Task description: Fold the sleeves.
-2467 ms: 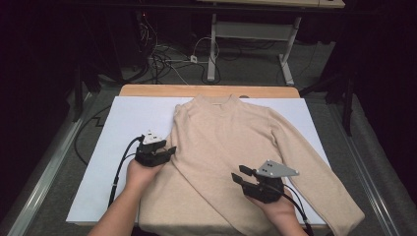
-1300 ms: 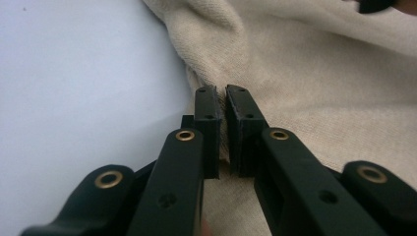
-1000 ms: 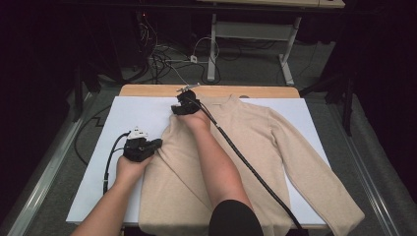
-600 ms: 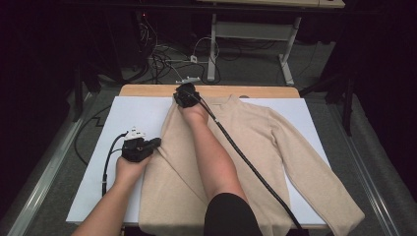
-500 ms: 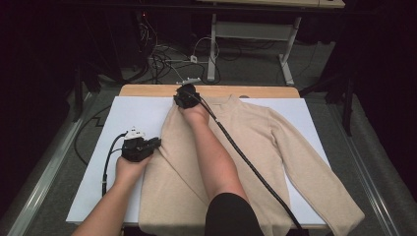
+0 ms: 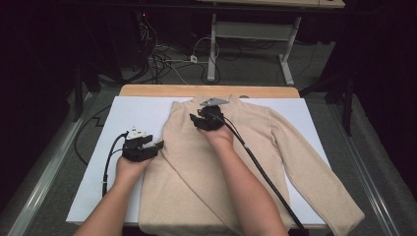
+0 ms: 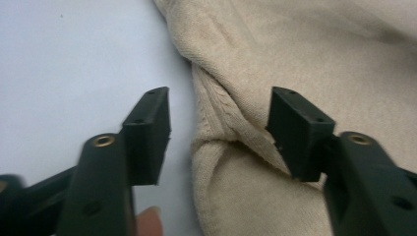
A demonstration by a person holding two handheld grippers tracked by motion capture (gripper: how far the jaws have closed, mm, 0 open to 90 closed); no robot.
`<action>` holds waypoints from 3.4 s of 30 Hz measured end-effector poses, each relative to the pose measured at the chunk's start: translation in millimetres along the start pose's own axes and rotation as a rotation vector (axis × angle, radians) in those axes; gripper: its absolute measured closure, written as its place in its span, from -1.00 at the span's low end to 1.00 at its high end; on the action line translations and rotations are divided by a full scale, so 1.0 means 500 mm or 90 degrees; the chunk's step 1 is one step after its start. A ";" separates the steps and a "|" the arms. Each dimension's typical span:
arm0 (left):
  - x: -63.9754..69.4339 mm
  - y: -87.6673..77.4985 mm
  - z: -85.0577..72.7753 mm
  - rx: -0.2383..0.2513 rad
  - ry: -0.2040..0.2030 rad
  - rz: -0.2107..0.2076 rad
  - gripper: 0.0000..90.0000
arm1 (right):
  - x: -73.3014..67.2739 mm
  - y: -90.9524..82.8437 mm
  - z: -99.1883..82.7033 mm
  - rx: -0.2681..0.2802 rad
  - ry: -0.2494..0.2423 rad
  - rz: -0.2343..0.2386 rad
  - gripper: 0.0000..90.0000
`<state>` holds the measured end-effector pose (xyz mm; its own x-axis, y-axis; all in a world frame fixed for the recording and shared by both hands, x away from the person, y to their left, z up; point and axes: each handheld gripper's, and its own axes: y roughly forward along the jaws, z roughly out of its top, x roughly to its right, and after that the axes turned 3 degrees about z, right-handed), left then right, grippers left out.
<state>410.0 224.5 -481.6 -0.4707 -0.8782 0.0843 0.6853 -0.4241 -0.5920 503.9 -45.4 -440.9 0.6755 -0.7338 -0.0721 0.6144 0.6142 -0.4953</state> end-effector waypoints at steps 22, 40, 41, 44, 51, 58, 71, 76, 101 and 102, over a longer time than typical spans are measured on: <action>0.062 -0.121 -0.068 0.029 0.011 0.012 -1.00 | 0.013 -0.311 -0.221 0.039 0.011 -0.012 -0.69; 0.089 -0.169 -0.134 0.043 0.040 0.007 -1.00 | 0.023 -0.475 -0.312 0.048 0.005 -0.033 -0.99; 0.089 -0.169 -0.135 0.042 0.041 0.005 -1.00 | 0.023 -0.483 -0.318 0.047 0.004 -0.036 -0.99; 0.089 -0.167 -0.135 0.041 0.042 0.000 -1.00 | 0.023 -0.507 -0.334 0.050 0.009 -0.043 -0.99; 0.095 -0.163 -0.135 0.052 0.048 -0.005 -1.00 | 0.039 -0.548 -0.358 0.061 0.022 -0.059 -0.99; 0.093 -0.162 -0.135 0.053 0.043 -0.005 -1.00 | 0.067 -0.585 -0.373 0.064 0.037 -0.083 -0.98; 0.091 -0.160 -0.133 0.057 0.053 -0.010 -1.00 | 0.125 -0.650 -0.398 0.062 0.074 -0.154 -0.81; 0.089 -0.157 -0.130 0.054 0.056 -0.013 -1.00 | 0.155 -0.672 -0.417 0.053 0.095 -0.180 -0.69; 0.089 -0.155 -0.130 0.050 0.052 -0.019 -1.00 | 0.269 -0.737 -0.507 -0.004 0.191 -0.262 0.03; 0.090 -0.155 -0.131 0.050 0.052 -0.019 -1.00 | 0.269 -0.738 -0.506 -0.004 0.188 -0.261 0.16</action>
<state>299.4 232.4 -484.2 -0.5333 -0.8453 0.0335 0.7104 -0.4690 -0.5247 264.6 -444.1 -486.8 0.2343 -0.9656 -0.1123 0.8016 0.2573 -0.5396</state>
